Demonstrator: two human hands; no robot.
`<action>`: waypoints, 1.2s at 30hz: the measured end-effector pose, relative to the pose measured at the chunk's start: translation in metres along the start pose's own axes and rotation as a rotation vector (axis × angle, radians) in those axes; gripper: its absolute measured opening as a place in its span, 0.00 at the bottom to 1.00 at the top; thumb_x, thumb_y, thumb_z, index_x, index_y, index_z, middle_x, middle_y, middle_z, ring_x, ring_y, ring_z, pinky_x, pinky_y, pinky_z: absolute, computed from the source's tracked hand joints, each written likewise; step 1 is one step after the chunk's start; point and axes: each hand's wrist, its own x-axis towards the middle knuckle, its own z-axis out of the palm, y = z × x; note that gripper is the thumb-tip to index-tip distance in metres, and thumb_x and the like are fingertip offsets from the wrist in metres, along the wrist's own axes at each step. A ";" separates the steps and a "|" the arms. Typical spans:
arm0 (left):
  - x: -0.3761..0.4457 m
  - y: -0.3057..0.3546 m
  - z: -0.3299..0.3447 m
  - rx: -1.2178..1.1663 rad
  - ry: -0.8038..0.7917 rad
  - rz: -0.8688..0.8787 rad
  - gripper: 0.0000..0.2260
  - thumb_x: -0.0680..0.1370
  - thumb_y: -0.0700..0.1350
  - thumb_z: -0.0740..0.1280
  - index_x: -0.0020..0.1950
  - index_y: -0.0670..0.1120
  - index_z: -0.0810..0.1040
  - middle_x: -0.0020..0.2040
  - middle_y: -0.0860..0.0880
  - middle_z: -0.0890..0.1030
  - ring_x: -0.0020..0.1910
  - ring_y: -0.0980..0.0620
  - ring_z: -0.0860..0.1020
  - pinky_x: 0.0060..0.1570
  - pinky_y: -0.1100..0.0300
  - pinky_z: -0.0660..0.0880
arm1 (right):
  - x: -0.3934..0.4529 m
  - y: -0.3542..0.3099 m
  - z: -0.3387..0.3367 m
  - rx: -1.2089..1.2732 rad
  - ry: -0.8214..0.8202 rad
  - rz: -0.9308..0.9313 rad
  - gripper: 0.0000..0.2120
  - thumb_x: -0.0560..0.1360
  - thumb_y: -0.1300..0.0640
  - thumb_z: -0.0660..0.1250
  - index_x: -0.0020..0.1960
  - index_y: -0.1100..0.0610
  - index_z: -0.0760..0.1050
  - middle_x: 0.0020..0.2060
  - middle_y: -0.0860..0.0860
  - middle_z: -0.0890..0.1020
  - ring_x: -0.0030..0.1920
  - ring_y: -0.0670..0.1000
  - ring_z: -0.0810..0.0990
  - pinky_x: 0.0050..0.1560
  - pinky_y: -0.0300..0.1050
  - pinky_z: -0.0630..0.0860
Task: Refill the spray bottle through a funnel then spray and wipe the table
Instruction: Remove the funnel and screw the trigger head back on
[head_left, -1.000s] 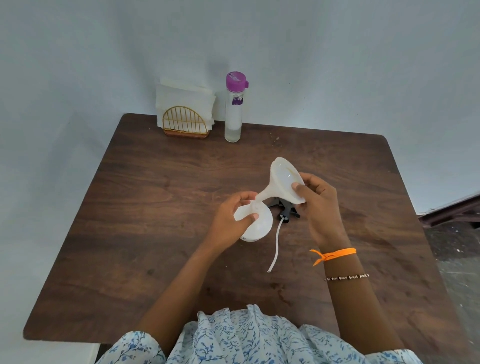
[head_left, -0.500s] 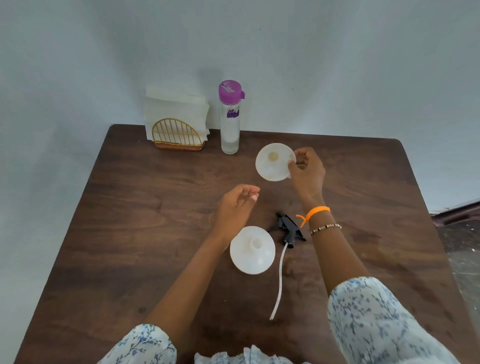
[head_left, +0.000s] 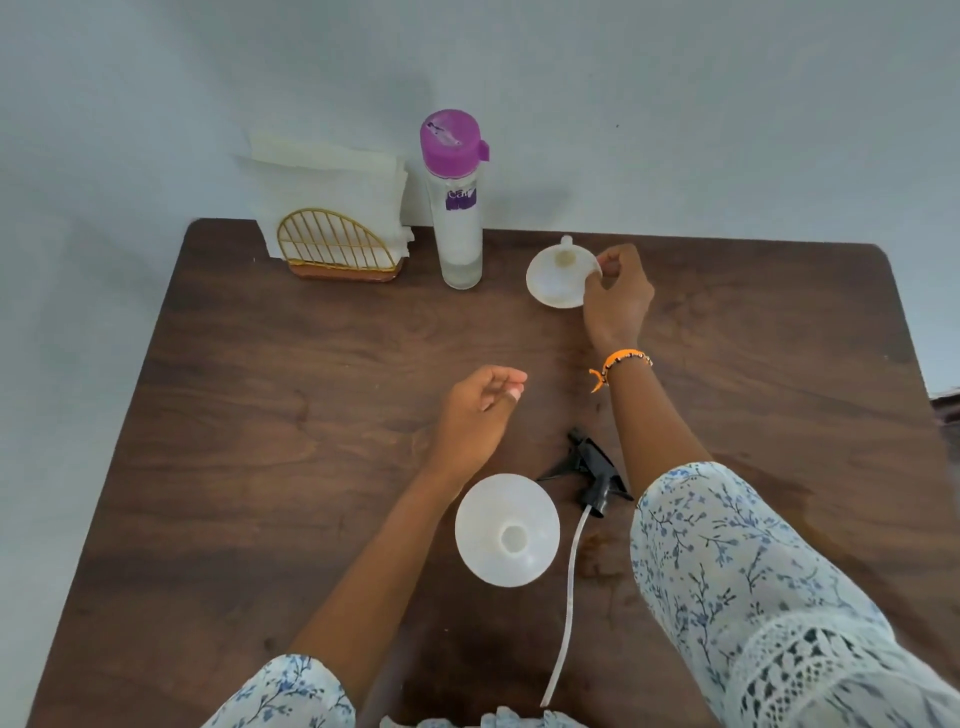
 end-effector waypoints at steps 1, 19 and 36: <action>0.000 -0.002 0.001 -0.005 0.000 -0.004 0.07 0.78 0.39 0.64 0.51 0.48 0.79 0.49 0.52 0.81 0.51 0.58 0.78 0.49 0.71 0.73 | 0.003 0.001 0.002 0.000 -0.002 0.001 0.06 0.71 0.65 0.61 0.45 0.59 0.73 0.37 0.49 0.77 0.38 0.50 0.74 0.43 0.42 0.72; -0.037 -0.001 -0.006 -0.067 -0.018 0.017 0.09 0.78 0.41 0.64 0.49 0.54 0.79 0.48 0.55 0.82 0.48 0.61 0.79 0.48 0.71 0.74 | -0.084 0.020 -0.073 -0.076 -0.098 -0.009 0.12 0.72 0.62 0.68 0.55 0.56 0.73 0.53 0.51 0.75 0.53 0.49 0.73 0.55 0.40 0.70; -0.129 -0.022 -0.016 0.053 -0.109 0.170 0.25 0.70 0.30 0.64 0.52 0.61 0.75 0.54 0.66 0.76 0.59 0.61 0.73 0.48 0.78 0.68 | -0.184 0.036 -0.096 -0.420 -0.214 0.295 0.25 0.66 0.45 0.74 0.51 0.59 0.67 0.48 0.58 0.80 0.50 0.62 0.79 0.39 0.45 0.69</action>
